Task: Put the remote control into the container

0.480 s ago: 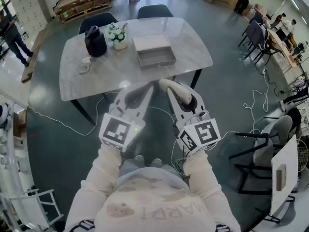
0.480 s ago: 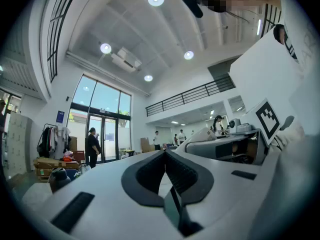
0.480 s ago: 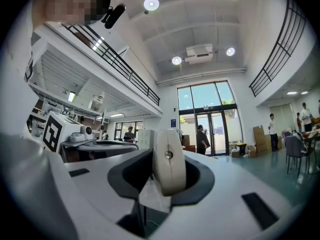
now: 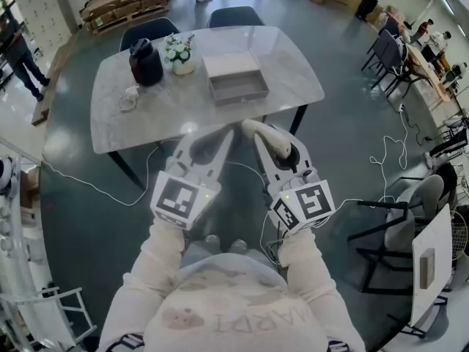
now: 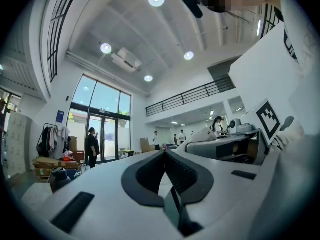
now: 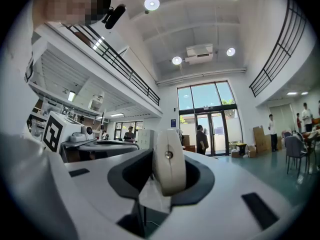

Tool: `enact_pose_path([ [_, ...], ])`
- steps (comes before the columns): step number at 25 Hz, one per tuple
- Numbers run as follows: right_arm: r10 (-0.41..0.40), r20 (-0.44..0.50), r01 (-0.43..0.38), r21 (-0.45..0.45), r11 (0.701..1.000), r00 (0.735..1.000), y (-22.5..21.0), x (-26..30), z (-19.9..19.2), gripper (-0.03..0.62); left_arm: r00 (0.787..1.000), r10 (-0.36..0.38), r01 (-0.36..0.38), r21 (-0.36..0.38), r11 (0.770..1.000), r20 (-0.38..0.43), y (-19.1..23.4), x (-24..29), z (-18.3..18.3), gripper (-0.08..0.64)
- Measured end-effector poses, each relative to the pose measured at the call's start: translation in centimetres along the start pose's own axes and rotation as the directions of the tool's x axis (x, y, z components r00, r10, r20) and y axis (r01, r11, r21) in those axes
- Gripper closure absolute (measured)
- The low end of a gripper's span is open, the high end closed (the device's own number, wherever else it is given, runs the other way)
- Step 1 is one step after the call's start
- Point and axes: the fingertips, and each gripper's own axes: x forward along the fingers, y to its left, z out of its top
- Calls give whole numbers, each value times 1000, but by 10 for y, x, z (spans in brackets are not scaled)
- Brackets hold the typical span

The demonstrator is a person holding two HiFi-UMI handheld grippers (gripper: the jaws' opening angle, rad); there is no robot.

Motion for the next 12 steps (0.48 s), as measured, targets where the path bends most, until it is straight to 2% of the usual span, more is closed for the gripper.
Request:
enact_pose_path([
  [12,-12,-21,13,30,999,1000,7,22,-11,483,999,-28,29,-3,1000,25,14,-15,1,549],
])
